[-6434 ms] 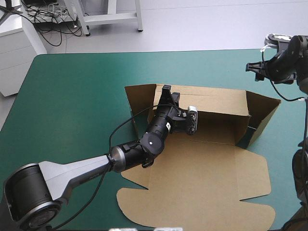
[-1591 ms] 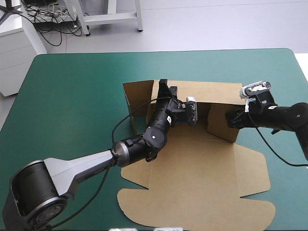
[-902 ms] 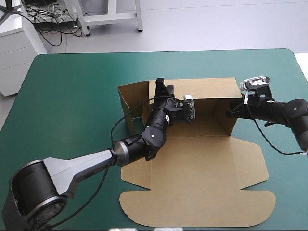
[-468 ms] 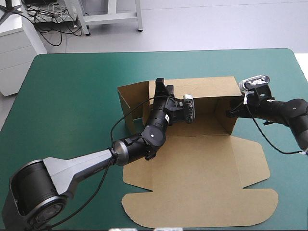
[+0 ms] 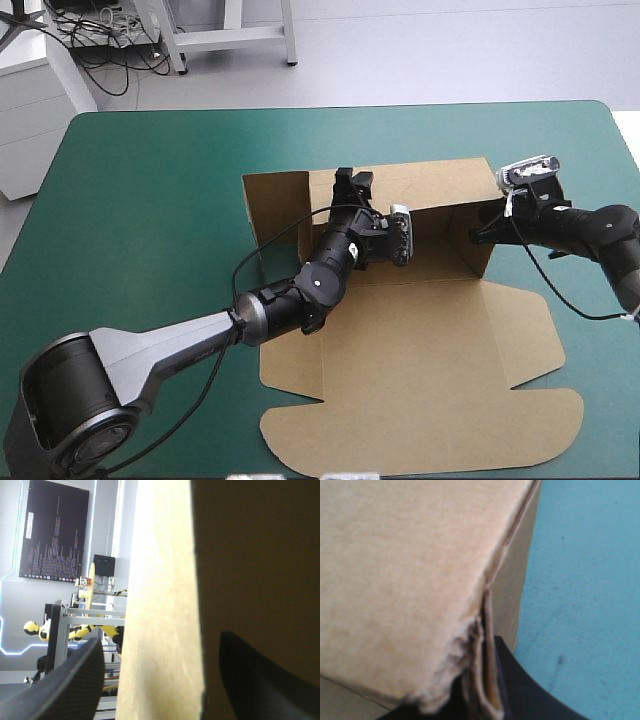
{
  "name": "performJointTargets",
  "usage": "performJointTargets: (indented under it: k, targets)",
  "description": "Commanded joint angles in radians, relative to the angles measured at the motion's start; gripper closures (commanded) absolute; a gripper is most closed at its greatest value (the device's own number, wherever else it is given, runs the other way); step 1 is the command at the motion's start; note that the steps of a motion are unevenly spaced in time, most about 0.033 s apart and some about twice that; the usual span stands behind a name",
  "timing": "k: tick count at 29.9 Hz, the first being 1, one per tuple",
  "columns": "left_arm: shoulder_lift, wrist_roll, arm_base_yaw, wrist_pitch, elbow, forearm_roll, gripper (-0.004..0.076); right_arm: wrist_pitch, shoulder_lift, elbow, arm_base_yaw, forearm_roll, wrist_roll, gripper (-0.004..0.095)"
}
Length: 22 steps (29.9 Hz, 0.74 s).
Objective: Fold the box
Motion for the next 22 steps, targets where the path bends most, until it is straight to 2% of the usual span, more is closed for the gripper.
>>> performJointTargets:
  k: [1, 4, 6, 13, 19, 22]
  targets:
    - [-0.043, -0.010, -0.007, -0.042, -0.023, 0.072, 0.0198, -0.029, 0.000, -0.019, 0.004, -0.012, 0.017, 0.0908]
    - [-0.044, -0.036, -0.013, -0.088, -0.023, 0.072, 0.0212, -0.050, 0.022, -0.019, 0.016, -0.068, 0.060, 0.0908]
    - [-0.044, -0.040, -0.033, -0.073, -0.023, 0.072, 0.0219, -0.055, 0.038, -0.019, 0.029, -0.095, 0.095, 0.0908]
    - [-0.051, -0.040, -0.163, 0.154, -0.025, 0.074, 0.0257, -0.097, 0.074, -0.021, 0.043, -0.106, 0.162, 0.0908]
    - [-0.117, -0.068, -0.240, 0.196, -0.025, 0.074, 0.0331, -0.088, 0.080, -0.028, 0.043, -0.106, 0.167, 0.0908]
    - [-0.185, -0.088, -0.265, 0.216, -0.025, 0.074, 0.0417, -0.083, 0.080, -0.028, 0.043, -0.106, 0.206, 0.0908]
